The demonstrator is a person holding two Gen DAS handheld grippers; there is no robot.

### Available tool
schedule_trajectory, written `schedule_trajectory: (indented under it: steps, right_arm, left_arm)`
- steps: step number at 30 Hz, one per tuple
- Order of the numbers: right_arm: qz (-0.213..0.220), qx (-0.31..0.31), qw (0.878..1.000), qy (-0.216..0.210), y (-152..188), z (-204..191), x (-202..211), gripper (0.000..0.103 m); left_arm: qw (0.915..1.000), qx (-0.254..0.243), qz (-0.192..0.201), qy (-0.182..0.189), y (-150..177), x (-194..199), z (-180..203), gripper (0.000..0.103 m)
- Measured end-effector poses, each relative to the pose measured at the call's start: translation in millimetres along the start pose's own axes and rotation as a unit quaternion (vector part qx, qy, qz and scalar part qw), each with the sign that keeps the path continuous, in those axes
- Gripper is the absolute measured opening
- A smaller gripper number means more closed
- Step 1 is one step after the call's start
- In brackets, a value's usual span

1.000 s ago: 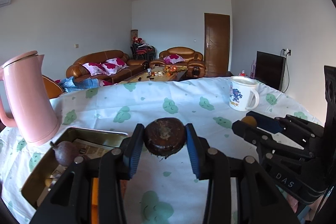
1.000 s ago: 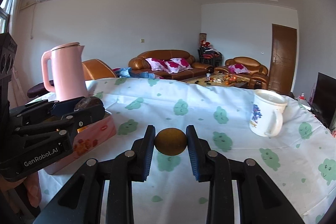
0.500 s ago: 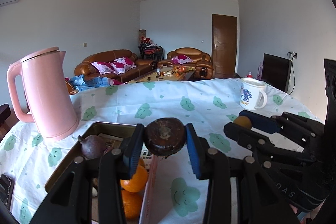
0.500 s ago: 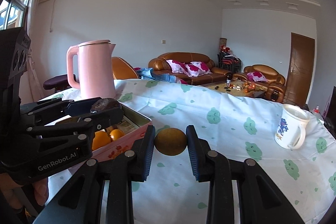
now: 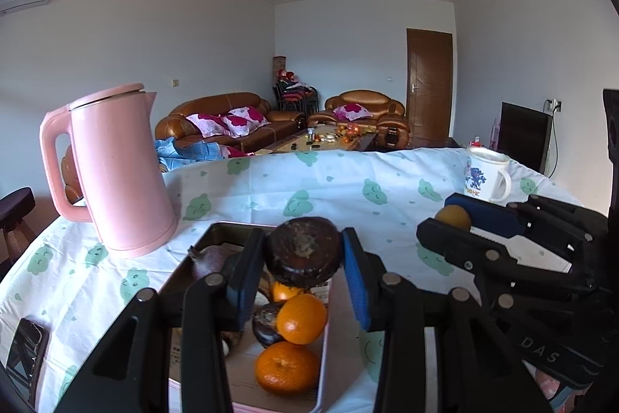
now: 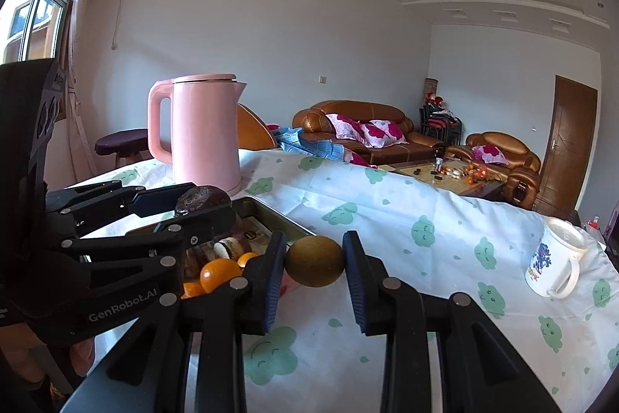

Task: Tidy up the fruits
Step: 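Lower the dark brown fruit into the tin with the left tool while the right tool lowers the golden fruit, then open the left tool to release the dark fruit while the right tool releases the golden fruit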

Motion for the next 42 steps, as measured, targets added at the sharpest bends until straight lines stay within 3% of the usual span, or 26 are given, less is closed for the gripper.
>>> schedule_trajectory:
  steps: [26,42]
  right_arm:
    - [-0.007,0.036,0.997,-0.063,-26.9,-69.1,-30.1,0.032]
    - [-0.051,0.029,0.994,-0.088,-11.2,-91.0,-67.7,0.032]
  left_arm:
    - [0.9972,0.035,-0.030,-0.059,15.4,1.1,-81.6,0.041]
    - [0.9945,0.043,-0.071,-0.063,29.1,-11.9,-101.2,0.041]
Point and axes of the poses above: each gripper's, at about its wrist camera, not at the fingertips, and x roughly against the way its jaws point, z to its right, y to its underside, the point moved 5 cm from there along -x, roughly the way its jaws point, and after that the axes turned 4 degrees about x, right-handed, at the moved point
